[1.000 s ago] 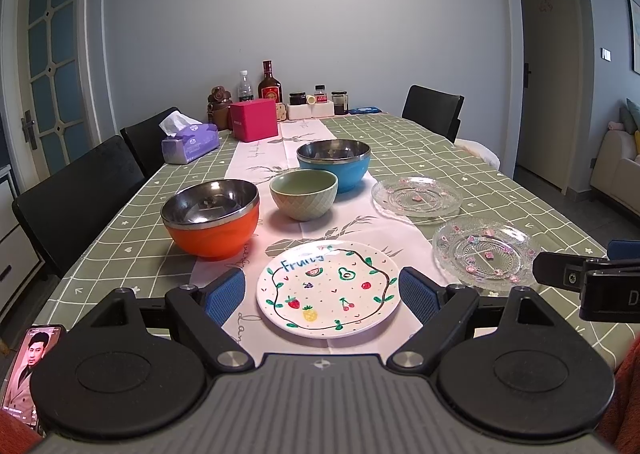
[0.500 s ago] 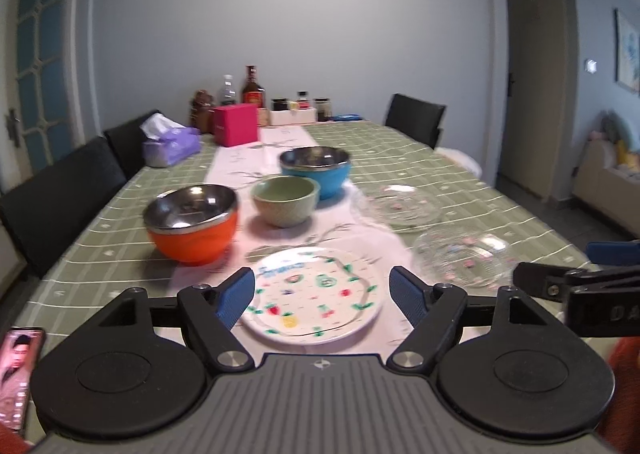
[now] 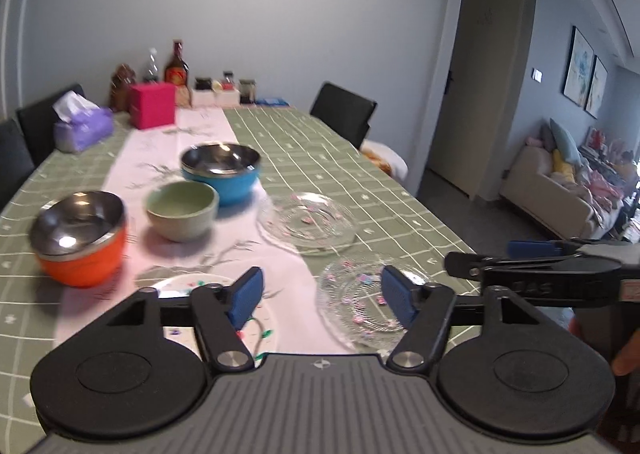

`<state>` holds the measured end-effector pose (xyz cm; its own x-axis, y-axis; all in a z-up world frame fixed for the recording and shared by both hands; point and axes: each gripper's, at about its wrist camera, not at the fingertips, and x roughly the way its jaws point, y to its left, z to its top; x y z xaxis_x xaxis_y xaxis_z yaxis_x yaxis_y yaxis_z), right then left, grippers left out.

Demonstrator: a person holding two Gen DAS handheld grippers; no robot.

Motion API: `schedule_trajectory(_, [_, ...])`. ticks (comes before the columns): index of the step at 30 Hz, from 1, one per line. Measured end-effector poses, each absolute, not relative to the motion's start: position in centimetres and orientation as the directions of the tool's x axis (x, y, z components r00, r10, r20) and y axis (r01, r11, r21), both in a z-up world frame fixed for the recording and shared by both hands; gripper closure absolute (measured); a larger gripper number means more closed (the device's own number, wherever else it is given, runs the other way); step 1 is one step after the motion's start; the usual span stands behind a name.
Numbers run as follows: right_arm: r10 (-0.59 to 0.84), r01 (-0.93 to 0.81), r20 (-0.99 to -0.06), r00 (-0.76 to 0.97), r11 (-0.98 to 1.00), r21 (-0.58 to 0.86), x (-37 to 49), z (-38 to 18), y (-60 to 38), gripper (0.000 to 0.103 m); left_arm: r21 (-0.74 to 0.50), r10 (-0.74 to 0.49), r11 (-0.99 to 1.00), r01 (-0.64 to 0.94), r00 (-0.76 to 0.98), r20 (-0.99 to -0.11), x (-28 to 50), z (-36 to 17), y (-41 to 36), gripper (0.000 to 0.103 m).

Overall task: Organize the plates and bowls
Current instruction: 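Move both tools toward the rim of the flowered glass plate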

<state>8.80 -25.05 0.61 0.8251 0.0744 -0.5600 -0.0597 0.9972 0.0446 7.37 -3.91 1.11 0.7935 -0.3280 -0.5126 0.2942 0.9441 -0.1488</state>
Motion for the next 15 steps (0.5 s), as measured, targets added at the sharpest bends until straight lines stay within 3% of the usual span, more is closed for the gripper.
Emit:
schedule_trajectory(7, [0.095, -0.008, -0.692, 0.715, 0.992, 0.128, 13.8, -2.2, -26.7, 0.043, -0.319, -0.426, 0.904, 0.284, 0.656, -0.623, 12.9, -1.0, -4.6, 0.057])
schedule_trajectory(15, [0.151, 0.067, -0.756, 0.636, 0.966, 0.249, 15.8, -4.1, -28.9, 0.057, -0.382, -0.446, 0.894, 0.234, 0.547, -0.708, 17.7, -3.8, -4.4, 0.069])
